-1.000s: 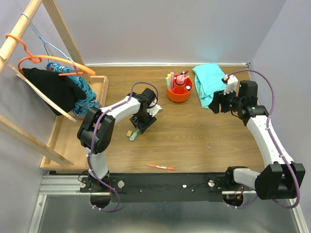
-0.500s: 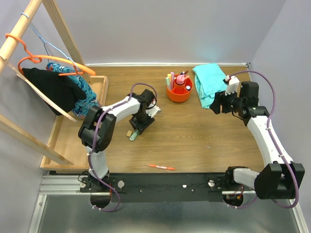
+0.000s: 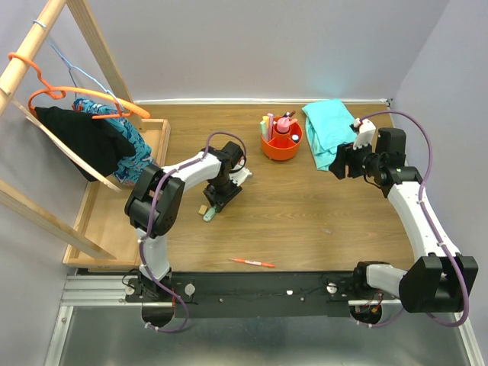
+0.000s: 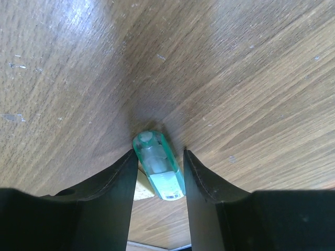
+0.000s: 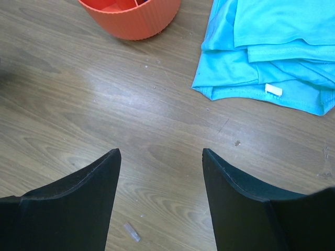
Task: Sort the stationery into containers
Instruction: Pick up the pen from the center of the board.
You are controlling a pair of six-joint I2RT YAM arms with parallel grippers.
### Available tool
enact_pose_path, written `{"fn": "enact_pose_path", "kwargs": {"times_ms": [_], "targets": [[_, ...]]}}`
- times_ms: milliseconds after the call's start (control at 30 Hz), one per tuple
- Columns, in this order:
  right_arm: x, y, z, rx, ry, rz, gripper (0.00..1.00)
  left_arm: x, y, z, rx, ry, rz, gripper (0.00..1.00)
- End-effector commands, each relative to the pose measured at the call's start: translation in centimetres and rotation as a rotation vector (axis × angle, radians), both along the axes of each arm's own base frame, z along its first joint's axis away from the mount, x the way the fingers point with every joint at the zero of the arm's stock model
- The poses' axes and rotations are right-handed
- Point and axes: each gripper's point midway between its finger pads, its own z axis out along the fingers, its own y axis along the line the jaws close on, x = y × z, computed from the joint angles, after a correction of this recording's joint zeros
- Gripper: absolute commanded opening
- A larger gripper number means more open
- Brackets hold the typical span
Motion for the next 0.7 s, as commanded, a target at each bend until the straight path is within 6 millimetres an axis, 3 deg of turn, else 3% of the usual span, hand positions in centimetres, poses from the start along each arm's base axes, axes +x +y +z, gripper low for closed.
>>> {"fn": "enact_pose_path", "kwargs": {"times_ms": [0,667], "targets": [[0.23,0.27,-0.03,0.023,-0.005,0.008,0.72,-0.65,0.49,-0.82,0.020,0.038,0.012,0.47],[-0.04,-0.09,-0.41,0.025,-0.004,-0.006,0.72,-0.51,0.23,-0.78,0.020,0.053,0.015,0.38]]}}
